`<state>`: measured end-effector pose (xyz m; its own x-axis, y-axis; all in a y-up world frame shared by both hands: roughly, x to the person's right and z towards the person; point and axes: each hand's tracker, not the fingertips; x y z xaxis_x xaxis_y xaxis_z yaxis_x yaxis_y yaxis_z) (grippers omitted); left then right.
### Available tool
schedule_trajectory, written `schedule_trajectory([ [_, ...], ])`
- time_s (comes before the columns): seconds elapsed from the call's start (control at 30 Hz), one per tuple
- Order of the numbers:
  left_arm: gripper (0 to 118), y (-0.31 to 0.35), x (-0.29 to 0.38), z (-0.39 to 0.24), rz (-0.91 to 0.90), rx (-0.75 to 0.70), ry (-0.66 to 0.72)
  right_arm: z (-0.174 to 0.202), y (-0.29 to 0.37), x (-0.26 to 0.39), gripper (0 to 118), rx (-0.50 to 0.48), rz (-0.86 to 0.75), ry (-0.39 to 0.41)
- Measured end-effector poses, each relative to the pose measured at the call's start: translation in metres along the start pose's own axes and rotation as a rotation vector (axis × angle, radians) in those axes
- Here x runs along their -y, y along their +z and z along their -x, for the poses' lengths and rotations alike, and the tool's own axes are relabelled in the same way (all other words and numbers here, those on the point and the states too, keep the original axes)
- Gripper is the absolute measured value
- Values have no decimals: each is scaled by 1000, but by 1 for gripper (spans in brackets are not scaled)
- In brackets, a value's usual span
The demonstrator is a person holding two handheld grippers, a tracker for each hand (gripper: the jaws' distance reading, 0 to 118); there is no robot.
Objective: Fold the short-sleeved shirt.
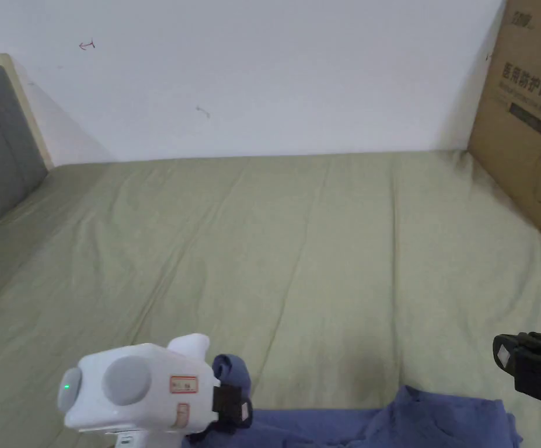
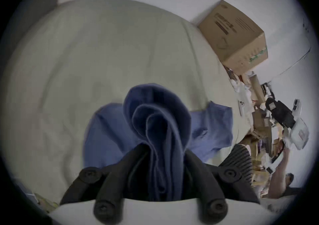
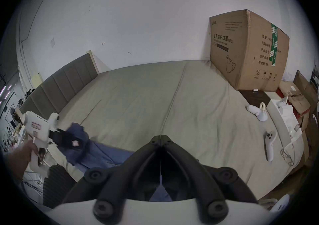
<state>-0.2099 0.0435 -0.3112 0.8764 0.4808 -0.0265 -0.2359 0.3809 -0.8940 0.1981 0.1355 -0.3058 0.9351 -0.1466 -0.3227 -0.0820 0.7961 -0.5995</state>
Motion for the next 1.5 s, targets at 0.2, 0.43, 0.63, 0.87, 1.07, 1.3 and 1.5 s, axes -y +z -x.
schedule_trajectory([
  [0.2,107,-65,6,-36,113,207,99,-13,12,8,0,28,-1,-8],
  [0.43,105,-19,10,-44,-17,21,-119,-22,13,10,0,37,-6,-29],
  [0.63,0,4,18,-19,-160,-159,-169,-22,5,12,0,22,3,-47],
  [0.87,0,-75,40,-29,119,-42,-153,-20,5,14,0,14,16,-46],
  [1.07,0,-82,45,-41,108,-37,-111,-18,5,16,0,17,30,-44],
  [1.3,0,-39,53,-30,142,376,-30,-13,-1,11,0,-1,37,-42],
  [1.5,1,23,25,52,-22,349,68,-9,-1,6,0,-1,34,-24],
])
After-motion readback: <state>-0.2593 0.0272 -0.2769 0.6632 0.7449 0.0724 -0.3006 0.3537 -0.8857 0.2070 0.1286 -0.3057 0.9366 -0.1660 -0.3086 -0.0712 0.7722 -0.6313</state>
